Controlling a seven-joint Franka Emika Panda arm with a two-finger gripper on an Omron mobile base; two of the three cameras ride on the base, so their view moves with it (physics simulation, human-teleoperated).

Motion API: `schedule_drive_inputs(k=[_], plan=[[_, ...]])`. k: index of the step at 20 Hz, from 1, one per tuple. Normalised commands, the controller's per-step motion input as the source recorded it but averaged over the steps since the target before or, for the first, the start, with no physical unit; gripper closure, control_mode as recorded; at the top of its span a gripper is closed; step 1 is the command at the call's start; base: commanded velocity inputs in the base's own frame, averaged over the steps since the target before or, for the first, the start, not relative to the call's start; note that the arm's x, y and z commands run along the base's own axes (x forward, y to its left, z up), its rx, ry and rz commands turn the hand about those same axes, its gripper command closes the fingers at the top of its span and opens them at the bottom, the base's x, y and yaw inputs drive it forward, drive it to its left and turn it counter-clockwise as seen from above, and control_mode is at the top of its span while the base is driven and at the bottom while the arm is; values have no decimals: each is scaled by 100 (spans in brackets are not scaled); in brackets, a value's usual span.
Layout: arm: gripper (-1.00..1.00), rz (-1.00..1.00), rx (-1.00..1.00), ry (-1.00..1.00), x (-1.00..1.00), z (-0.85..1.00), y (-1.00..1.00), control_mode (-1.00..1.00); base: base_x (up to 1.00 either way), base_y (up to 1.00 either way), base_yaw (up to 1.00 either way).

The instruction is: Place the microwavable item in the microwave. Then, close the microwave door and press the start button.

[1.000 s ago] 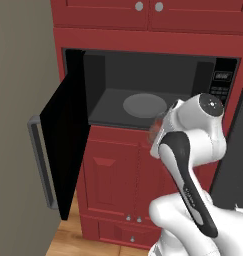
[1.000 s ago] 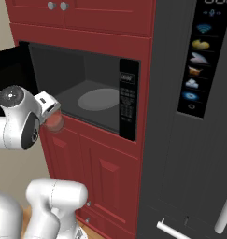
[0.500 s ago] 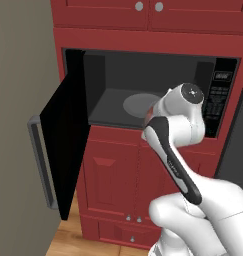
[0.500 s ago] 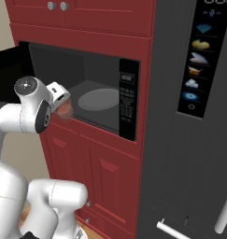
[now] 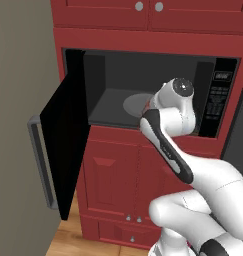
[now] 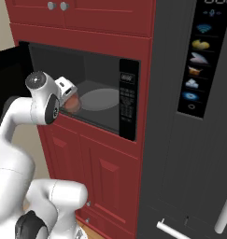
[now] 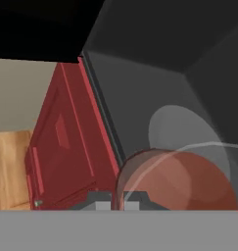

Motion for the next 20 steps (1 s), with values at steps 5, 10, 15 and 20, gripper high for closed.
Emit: schedule_drive_inputs(k=[5, 10, 15, 20], plan=[[100, 0, 0, 1, 43, 0, -27, -100, 0, 0, 0], [100, 0, 0, 5, 63, 0, -13, -100, 0, 0, 0], [100, 0, 0, 2, 72, -5, -6, -100, 0, 0, 0], [100, 0, 0, 4, 66, -33, -5, -100, 0, 0, 0]])
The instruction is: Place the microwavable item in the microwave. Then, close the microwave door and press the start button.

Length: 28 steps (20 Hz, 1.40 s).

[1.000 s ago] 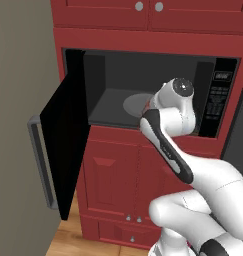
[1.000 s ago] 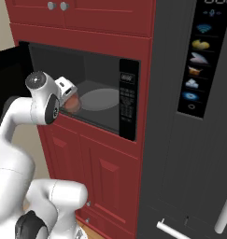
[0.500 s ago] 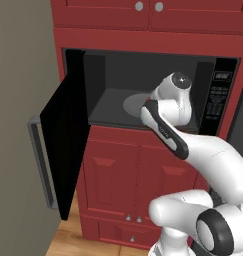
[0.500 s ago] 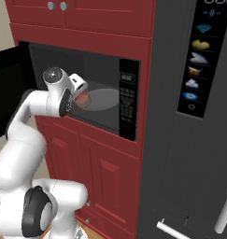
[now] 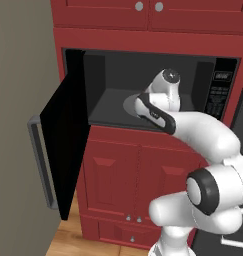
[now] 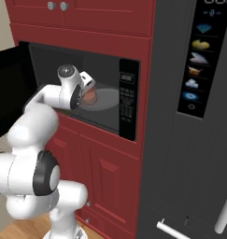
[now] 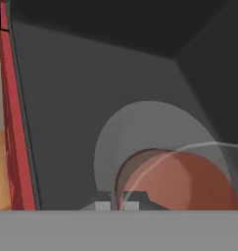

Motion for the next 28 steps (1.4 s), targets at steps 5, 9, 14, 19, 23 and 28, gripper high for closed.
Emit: schedule_drive_inputs(k=[5, 9, 14, 19, 23, 28], plan=[[100, 0, 0, 4, 59, -38, -12, -100, 0, 0, 0], [100, 0, -2, 5, 59, -36, -19, -100, 0, 0, 0], [-100, 0, -1, 4, 19, -34, -3, -100, 0, 0, 0], [-100, 0, -2, -4, -3, -15, 0, -100, 0, 0, 0], [-100, 0, -3, -26, -48, 7, 0, -100, 0, 0, 0], [-100, 0, -7, -28, -62, 23, 3, -100, 0, 0, 0]])
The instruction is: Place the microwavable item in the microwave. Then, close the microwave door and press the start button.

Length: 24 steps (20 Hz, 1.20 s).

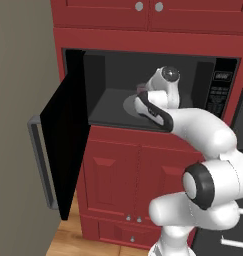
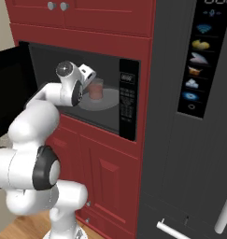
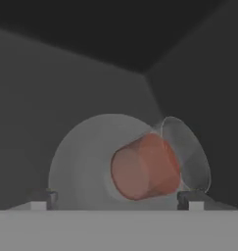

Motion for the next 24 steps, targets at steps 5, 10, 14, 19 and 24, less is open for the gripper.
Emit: schedule_drive_inputs(k=[5, 10, 14, 19, 24], plan=[[-100, 0, -9, -27, -94, 10, 24, -100, 0, 0, 0], [-100, 0, -13, -24, -100, 0, 44, -100, 0, 0, 0], [-100, 0, -13, 1, -22, -29, 17, -100, 0, 0, 0], [-100, 0, -17, -18, -71, -7, 10, -100, 0, 0, 0], [-100, 0, -20, -36, -100, 11, 24, -100, 0, 0, 0]])
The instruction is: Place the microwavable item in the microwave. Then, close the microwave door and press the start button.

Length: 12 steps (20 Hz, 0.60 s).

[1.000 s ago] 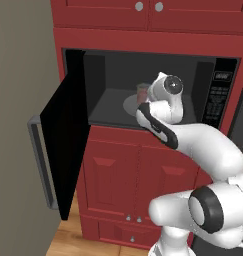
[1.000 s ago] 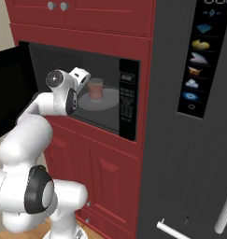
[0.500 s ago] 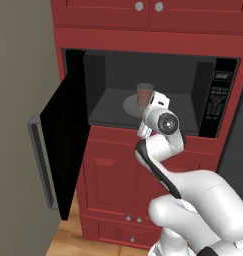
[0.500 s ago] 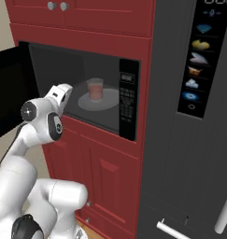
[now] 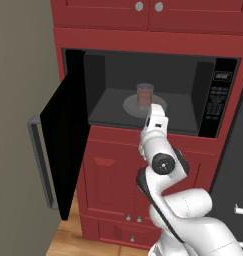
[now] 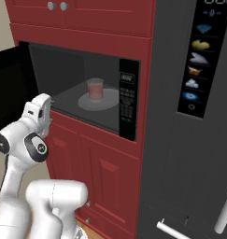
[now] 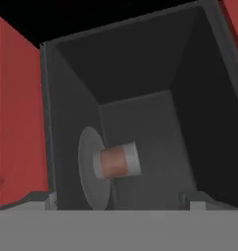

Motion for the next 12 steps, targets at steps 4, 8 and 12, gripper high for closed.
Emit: schedule_drive_inputs(k=[4, 8, 12], plan=[[-100, 0, -15, -23, -100, 12, 34, -100, 0, 0, 0], [-100, 0, -7, -7, -100, 0, 45, -100, 0, 0, 0], [-100, 0, -2, -15, -100, 0, 11, -100, 0, 0, 0]])
